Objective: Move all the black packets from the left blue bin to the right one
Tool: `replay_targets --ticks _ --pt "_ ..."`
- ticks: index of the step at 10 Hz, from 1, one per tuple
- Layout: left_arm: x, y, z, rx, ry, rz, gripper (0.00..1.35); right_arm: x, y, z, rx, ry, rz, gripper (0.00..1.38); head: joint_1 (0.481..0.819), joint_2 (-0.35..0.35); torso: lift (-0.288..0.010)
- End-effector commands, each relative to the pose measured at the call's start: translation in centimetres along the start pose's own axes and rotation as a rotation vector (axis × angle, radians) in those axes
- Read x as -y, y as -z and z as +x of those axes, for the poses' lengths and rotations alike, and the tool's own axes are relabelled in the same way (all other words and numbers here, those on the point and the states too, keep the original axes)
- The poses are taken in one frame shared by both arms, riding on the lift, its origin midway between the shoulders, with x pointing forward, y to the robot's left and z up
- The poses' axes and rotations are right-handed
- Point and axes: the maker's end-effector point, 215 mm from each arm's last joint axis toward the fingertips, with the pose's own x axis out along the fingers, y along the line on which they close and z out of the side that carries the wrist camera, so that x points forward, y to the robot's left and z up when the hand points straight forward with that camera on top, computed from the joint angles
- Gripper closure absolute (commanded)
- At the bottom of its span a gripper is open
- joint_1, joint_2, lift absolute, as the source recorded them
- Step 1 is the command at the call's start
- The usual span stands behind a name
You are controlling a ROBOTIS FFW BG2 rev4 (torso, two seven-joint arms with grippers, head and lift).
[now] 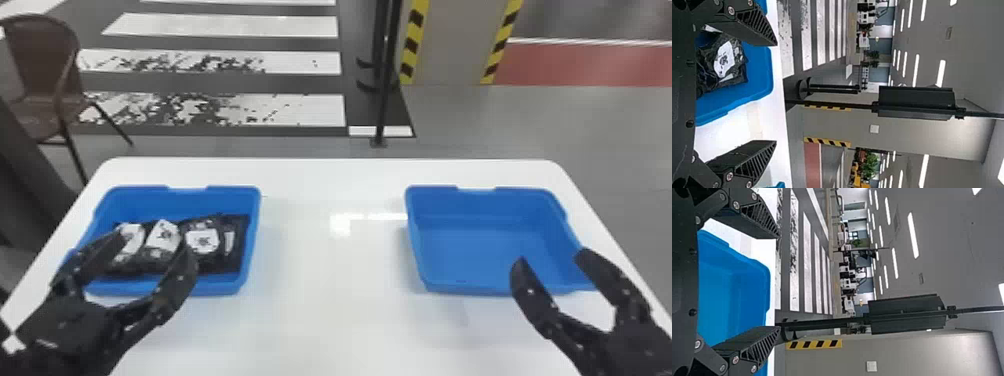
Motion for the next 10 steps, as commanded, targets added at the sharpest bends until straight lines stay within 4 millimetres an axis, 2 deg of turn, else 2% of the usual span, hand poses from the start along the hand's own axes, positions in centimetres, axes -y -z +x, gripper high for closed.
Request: replay_targets --ticks 1,3,8,10 --pt "-0.6 0.5 0.3 -0.026 -0.014 0.011 0.15 0.0 0.1 0.0 -0.002 0.001 0.002 0.21 0.695 -0.023 -0.140" --pt "-2.8 1.7 1.2 -0.081 -0.070 0.034 0.15 0.0 0.2 0.1 -0.001 0.000 0.003 0.21 0.695 -0.010 -0.140" --pt "-7.0 6.3 5.2 -0.240 -0.151 0.036 0.15 -0.2 0.2 0.2 0.000 -0.003 0.008 0.21 0.695 0.042 -0.140" --pt "-7.5 7.1 6.7 -0.289 -0.188 0.011 0.15 -0.2 0.3 0.3 0.001 -0.004 0.010 0.21 0.695 0.058 -0.140"
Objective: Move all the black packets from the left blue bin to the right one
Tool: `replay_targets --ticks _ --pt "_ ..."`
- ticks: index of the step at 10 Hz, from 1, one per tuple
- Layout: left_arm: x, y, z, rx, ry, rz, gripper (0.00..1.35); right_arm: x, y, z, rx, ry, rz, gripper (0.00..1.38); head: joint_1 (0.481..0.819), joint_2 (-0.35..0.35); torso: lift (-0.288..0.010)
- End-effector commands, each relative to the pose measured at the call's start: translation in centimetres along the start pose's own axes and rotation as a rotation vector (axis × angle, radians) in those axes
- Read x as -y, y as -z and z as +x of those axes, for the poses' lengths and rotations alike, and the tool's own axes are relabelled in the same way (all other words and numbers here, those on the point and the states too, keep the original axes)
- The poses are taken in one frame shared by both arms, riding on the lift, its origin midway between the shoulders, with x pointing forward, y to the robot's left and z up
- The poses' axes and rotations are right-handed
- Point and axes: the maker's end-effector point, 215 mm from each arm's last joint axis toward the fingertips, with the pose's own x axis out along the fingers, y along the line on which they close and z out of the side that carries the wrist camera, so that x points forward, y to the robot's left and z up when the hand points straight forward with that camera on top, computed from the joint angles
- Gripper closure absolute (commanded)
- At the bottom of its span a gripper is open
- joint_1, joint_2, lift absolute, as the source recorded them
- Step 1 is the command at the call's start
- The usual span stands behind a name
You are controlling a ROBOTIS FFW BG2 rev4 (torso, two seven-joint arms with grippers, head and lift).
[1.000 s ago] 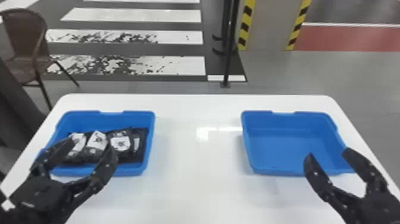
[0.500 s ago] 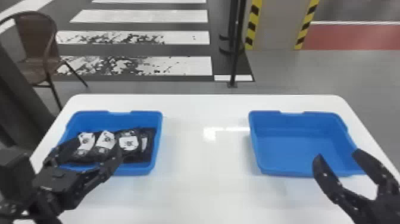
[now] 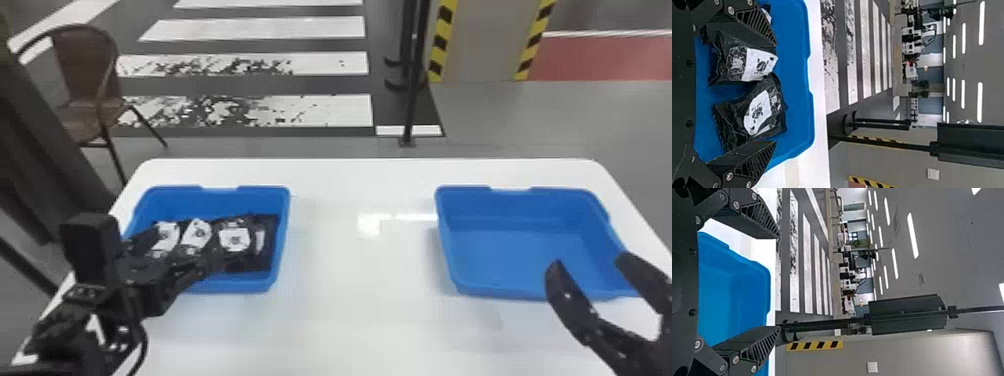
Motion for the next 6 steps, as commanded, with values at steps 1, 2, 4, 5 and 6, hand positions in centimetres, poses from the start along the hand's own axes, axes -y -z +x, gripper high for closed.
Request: replay_targets --ticks 1,2,4,5,6 --pt "0.6 0.9 1.9 -0.045 0.020 -0.026 0.15 -0.1 0.0 0.1 0.000 -0.001 0.002 0.21 0.695 0.062 -0.140" --pt "1.7 1.7 3.2 -0.085 0.049 -0.035 0.15 -0.2 0.1 0.1 0.000 -0.003 0.004 0.21 0.695 0.058 -0.140" --pt "2.6 3.1 5.6 -0.140 0.078 -0.062 0.15 -0.5 0.0 0.2 0.003 -0.007 0.007 0.21 0.695 0.041 -0.140" --pt "2.3 3.8 6.1 -0.168 0.070 -0.060 0.15 -0.5 0.0 0.3 0.005 -0.008 0.011 0.21 0.695 0.032 -0.140" --pt "1.5 4.4 6.3 -0.198 0.049 -0.048 0.15 -0.6 0.2 0.3 0.002 -0.010 0.012 0.21 0.695 0.031 -0.140"
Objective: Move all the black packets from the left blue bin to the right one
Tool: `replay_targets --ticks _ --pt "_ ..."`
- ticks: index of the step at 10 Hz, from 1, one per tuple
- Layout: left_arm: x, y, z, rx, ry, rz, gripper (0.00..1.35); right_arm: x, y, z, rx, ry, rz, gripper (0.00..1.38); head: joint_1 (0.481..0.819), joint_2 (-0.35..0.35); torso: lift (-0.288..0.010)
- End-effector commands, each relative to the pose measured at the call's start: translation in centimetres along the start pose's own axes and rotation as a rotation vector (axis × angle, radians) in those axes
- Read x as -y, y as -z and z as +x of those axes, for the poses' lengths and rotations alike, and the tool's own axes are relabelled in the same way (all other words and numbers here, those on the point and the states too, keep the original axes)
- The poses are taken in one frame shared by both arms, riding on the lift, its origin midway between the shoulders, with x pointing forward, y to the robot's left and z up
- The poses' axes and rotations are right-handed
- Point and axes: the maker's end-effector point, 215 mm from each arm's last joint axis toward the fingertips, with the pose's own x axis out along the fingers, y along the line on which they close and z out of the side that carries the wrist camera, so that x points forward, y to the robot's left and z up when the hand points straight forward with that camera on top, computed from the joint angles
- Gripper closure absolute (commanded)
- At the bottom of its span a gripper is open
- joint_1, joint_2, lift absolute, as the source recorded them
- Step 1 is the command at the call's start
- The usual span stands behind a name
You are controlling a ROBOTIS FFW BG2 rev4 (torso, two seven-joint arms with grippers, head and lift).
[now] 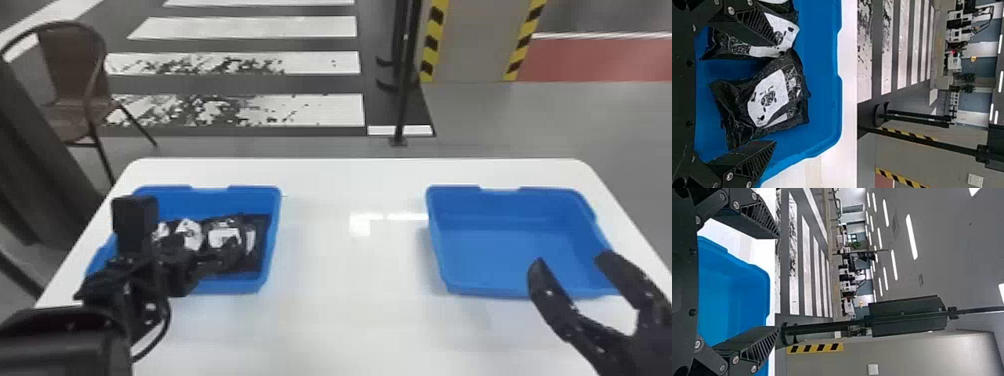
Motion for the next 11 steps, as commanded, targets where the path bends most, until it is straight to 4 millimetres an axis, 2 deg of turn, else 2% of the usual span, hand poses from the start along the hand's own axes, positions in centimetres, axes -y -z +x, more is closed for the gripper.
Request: replay_targets --ticks 1,2,3,4,7,9,10,11 --pt "-0.7 0.7 1.5 -0.041 -0.012 0.004 0.15 0.0 0.1 0.0 -0.001 0.000 0.001 0.21 0.695 0.039 -0.140" --pt "0.2 0.8 3.6 -0.063 0.032 0.007 0.15 -0.1 0.0 0.1 0.002 -0.002 0.002 0.21 0.695 0.043 -0.140" --pt "2.3 0.3 5.3 -0.074 0.094 0.026 0.15 -0.3 0.2 0.2 0.001 -0.006 0.009 0.21 0.695 0.040 -0.140" --pt "3.2 0.2 6.0 -0.089 0.123 0.032 0.15 -0.5 0.2 0.3 0.001 -0.009 0.011 0.21 0.695 0.022 -0.140" --pt "3.6 1.9 5.8 -0.119 0.131 0.019 0.25 -0.4 0.4 0.2 0.000 -0.008 0.020 0.21 0.695 -0.003 -0.140" --pt "3.4 2.5 5.7 -0.144 0.130 0.031 0.85 -0.4 0.4 0.2 0.000 -0.008 0.020 0.21 0.695 -0.009 -0.140" --pt "3.3 2.3 5.6 -0.133 0.133 0.029 0.94 -0.4 0.4 0.2 0.000 -0.008 0.026 0.21 0.695 -0.008 -0.140" --pt "3.2 1.2 5.1 -0.108 0.133 0.046 1.14 -0.4 0.4 0.2 0.002 -0.007 0.029 0.21 0.695 -0.006 -0.140"
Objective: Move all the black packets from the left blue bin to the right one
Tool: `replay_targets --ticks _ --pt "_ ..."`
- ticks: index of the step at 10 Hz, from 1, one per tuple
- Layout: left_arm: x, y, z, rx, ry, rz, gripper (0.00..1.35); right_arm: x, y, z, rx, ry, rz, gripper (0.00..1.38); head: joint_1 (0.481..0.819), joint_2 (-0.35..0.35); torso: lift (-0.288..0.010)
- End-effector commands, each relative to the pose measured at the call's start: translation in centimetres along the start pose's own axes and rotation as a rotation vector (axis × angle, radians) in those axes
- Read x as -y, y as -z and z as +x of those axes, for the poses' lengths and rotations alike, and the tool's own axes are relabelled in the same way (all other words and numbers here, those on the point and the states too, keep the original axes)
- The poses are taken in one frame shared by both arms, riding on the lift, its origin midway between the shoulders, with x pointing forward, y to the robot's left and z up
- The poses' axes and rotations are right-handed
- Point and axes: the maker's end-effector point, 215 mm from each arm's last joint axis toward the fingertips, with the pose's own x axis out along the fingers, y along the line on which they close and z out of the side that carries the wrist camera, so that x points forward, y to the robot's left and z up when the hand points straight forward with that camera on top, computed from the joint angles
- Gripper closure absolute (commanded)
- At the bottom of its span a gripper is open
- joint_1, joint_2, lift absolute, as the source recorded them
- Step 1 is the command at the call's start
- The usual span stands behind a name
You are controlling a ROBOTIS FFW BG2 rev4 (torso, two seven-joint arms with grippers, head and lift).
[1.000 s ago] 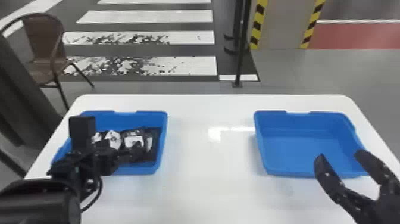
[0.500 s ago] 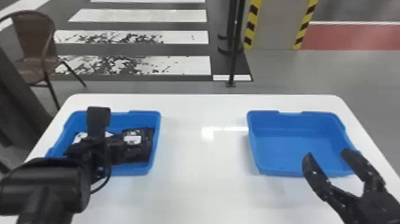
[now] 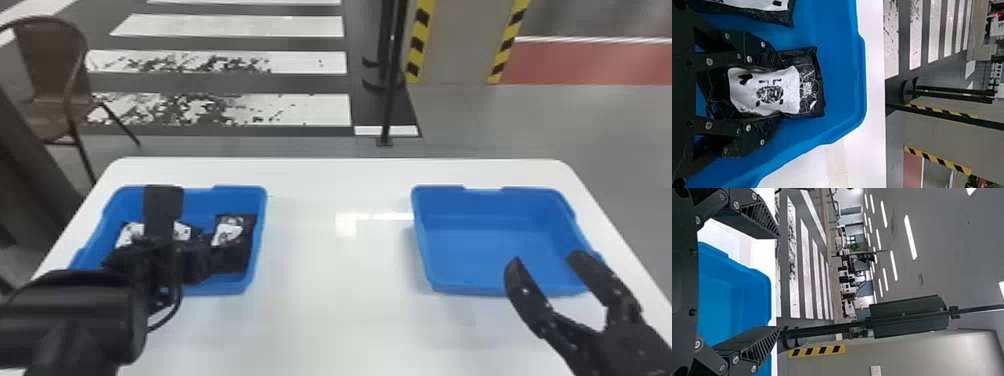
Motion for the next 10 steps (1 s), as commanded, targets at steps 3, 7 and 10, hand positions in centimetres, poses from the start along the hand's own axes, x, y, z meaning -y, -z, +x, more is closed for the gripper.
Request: replay_targets --ticks 3,7,10 --pt "-0.5 -3.6 -7.0 0.127 -0.048 0.027 1.21 -0.1 -0.3 0.0 0.007 -0.001 0.004 0.21 0.695 0.008 -0.140" --pt "8.3 -5.3 -11.5 0.239 0.165 0.044 1.21 -3.6 -1.1 1.6 -0.013 -0.111 0.123 0.21 0.695 -0.008 -0.140" --pt "15.5 -5.8 -11.9 0.266 0.330 0.042 1.21 -10.4 -1.4 4.2 -0.052 -0.321 0.302 0.21 0.695 -0.034 -0.140"
